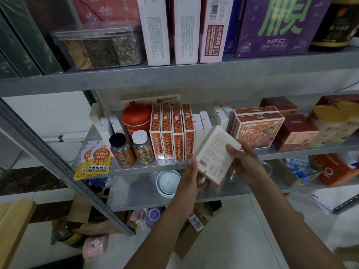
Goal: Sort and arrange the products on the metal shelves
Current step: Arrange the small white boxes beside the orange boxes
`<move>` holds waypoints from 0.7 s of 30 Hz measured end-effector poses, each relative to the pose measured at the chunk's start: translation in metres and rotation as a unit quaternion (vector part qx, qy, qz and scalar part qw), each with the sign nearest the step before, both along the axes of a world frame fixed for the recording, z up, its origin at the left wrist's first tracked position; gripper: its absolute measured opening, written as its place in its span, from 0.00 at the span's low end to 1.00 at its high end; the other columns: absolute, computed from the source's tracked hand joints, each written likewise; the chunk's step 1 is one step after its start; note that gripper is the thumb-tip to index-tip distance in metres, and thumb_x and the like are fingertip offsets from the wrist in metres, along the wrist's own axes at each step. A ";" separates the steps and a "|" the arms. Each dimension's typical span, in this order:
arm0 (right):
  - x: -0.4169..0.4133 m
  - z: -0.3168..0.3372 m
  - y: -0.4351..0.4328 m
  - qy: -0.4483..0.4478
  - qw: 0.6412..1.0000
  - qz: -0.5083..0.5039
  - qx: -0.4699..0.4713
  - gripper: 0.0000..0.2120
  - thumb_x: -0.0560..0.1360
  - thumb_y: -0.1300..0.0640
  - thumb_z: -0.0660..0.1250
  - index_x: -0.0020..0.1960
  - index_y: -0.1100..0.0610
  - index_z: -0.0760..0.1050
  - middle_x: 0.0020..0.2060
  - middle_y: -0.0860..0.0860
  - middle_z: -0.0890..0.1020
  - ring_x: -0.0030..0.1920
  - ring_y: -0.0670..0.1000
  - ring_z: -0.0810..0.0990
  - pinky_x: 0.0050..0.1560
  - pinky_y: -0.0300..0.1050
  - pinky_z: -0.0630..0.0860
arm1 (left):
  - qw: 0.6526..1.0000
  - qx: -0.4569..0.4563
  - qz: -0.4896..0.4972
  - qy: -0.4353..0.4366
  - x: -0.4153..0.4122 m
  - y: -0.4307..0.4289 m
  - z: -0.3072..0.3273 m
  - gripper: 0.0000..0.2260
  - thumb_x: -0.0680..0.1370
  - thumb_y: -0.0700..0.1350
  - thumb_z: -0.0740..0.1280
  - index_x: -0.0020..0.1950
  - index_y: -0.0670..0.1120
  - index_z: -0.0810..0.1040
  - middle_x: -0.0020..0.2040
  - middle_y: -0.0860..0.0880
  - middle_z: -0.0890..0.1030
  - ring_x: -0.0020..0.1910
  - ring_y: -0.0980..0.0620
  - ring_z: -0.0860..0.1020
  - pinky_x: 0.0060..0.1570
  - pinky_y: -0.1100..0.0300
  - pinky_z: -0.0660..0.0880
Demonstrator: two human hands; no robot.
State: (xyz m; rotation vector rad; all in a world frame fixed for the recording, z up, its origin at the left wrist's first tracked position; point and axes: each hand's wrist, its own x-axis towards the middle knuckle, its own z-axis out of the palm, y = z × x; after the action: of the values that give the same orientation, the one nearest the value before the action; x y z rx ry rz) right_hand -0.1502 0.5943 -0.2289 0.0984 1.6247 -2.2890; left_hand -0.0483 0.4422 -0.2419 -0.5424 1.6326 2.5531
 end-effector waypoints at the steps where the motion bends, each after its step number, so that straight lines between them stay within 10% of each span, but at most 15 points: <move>1: 0.003 0.002 -0.001 0.005 1.000 -0.017 0.010 0.15 0.73 0.62 0.71 0.59 0.57 0.75 0.50 0.53 0.83 0.51 0.54 0.84 0.45 0.48 0.82 | 1.000 -0.013 0.014 0.016 0.000 -0.001 -0.002 0.21 0.73 0.61 0.64 0.63 0.54 0.74 0.60 0.50 0.82 0.58 0.50 0.81 0.55 0.52 0.80; 9: 0.003 0.023 0.018 0.069 0.995 0.069 0.031 0.14 0.80 0.50 0.61 0.61 0.55 0.76 0.54 0.54 0.83 0.57 0.55 0.82 0.54 0.50 0.81 | 0.985 0.163 0.053 -0.030 -0.008 -0.021 0.001 0.14 0.74 0.46 0.68 0.58 0.42 0.76 0.45 0.44 0.86 0.45 0.47 0.85 0.39 0.53 0.82; 14: -0.008 0.034 0.027 0.279 0.917 0.209 0.196 0.36 0.75 0.72 0.65 0.74 0.42 0.61 0.66 0.44 0.69 0.65 0.42 0.71 0.56 0.45 0.80 | 0.970 0.231 -0.010 -0.073 -0.009 -0.017 0.006 0.16 0.74 0.44 0.68 0.60 0.41 0.75 0.46 0.41 0.85 0.45 0.44 0.85 0.35 0.53 0.82; 18: -0.014 0.042 0.028 0.355 0.872 0.215 0.260 0.30 0.70 0.76 0.69 0.64 0.52 0.69 0.63 0.42 0.70 0.64 0.38 0.70 0.60 0.40 0.77 | 0.971 0.217 -0.048 -0.084 -0.009 -0.018 0.010 0.21 0.74 0.46 0.68 0.65 0.40 0.74 0.54 0.38 0.82 0.51 0.41 0.82 0.44 0.49 0.83; 21: -0.017 0.041 0.034 0.291 0.899 0.185 0.269 0.19 0.67 0.66 0.74 0.54 0.53 0.76 0.53 0.43 0.82 0.57 0.42 0.80 0.54 0.41 0.80 | 0.996 0.025 -0.032 -0.075 -0.013 -0.021 0.007 0.09 0.81 0.43 0.63 0.60 0.43 0.76 0.53 0.41 0.82 0.48 0.46 0.82 0.50 0.51 0.81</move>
State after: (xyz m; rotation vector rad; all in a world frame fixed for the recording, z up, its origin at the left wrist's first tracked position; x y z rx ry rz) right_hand -0.1667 0.6279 -0.1877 -0.7690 2.2871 -1.6002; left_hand -0.0615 0.4211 -0.2344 -0.6495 1.5064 2.4355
